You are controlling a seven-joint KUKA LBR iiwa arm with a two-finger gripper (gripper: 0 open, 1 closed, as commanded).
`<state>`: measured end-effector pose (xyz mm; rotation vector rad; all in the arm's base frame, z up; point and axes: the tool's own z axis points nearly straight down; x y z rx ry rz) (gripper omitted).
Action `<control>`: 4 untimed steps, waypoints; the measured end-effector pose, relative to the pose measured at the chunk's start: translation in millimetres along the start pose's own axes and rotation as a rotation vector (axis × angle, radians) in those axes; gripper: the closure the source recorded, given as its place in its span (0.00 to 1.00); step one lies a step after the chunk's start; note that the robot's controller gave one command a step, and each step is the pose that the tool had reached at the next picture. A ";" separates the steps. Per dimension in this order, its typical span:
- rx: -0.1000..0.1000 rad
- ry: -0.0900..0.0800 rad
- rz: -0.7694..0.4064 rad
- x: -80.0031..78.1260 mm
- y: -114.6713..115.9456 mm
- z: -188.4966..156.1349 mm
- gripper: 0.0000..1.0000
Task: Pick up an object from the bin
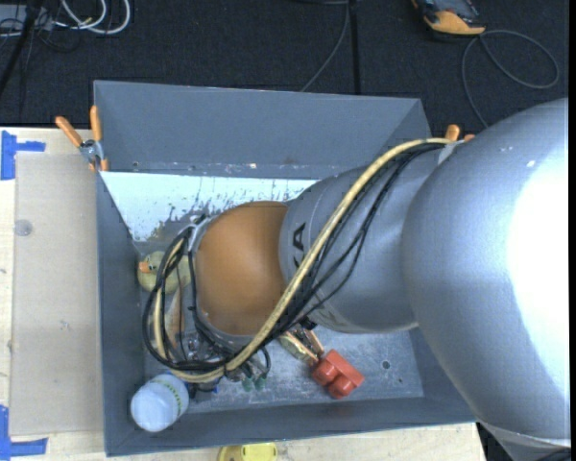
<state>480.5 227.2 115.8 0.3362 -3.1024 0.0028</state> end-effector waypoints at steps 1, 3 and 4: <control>0.001 0.006 0.028 3.0 10.6 -41.5 1.00; 0.001 0.001 0.019 -9.9 11.6 -45.8 1.00; 0.000 -0.001 -0.212 -48.5 -0.2 -31.6 1.00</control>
Offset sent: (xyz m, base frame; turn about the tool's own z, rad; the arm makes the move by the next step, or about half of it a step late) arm 0.0153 0.0142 0.0340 0.0119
